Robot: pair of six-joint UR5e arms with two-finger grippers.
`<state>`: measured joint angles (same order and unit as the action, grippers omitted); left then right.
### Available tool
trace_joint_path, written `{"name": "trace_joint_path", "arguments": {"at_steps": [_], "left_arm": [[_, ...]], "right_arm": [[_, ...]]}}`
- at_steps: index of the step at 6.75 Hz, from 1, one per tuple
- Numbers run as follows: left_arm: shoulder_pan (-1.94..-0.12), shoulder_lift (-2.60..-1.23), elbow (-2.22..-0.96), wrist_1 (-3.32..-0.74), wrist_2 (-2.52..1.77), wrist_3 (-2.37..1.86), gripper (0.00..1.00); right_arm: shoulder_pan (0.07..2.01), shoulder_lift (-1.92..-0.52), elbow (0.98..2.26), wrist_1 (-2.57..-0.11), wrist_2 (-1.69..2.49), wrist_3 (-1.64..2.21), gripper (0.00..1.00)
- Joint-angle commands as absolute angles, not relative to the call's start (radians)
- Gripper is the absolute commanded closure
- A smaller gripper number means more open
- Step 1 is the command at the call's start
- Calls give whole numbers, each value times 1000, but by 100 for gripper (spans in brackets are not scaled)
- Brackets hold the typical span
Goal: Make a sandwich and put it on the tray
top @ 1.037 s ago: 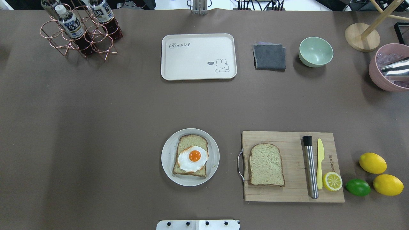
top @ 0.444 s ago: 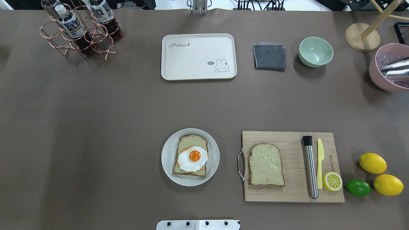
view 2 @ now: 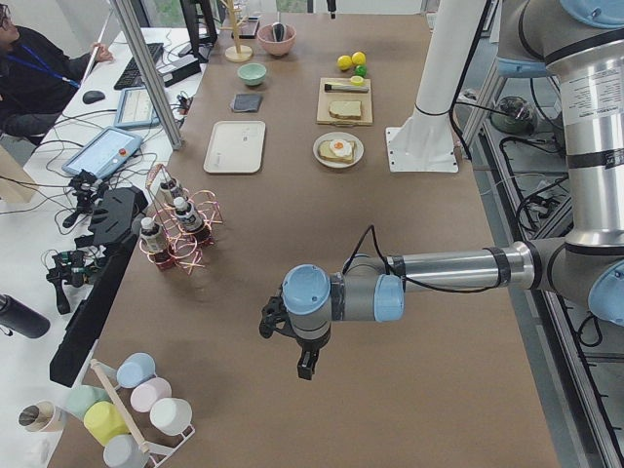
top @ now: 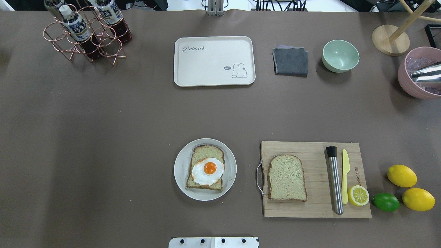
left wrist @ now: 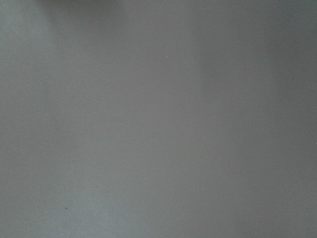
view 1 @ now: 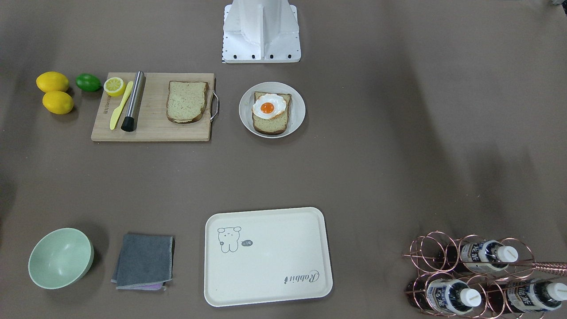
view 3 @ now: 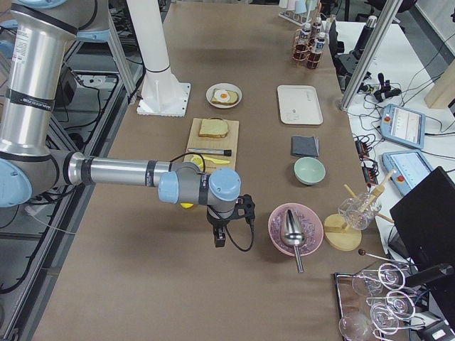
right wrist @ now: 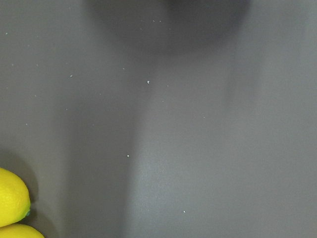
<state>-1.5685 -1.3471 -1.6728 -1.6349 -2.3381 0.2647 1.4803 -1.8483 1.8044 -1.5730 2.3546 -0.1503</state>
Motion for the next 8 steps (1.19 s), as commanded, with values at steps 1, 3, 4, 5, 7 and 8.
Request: {"name": "trace_joint_path", "arguments": {"at_steps": [1,3,4,5,7,8], "left_arm": [[-1569,-1345,-1670,-1635,-2344,265,2],[-1578,-1344,-1667,-1644,-2443,265,2],[-1582,-1344,-1667,-1641,-2463,265,2],[-1585,-1344,-1660,-1637,-2485,264,2],[-1592,-1359,-1672,-1641,-2493,262,2],[-1650,-1380,-1683,-1652,-2499,265,2]], "right_arm": [[1482,-1845,1801,-1577,2356,-150,0],[1482,-1844,1805,-1574,2356,-150,0],[1494,-1847,1819,-1557,2356,-155,0],[1502,-1847,1822,-1505,2352,-161,0],[1502,-1847,1787,-1354,2361,-147,0],[1503,-1844,1792,-1350,2419,-135,0]]}}
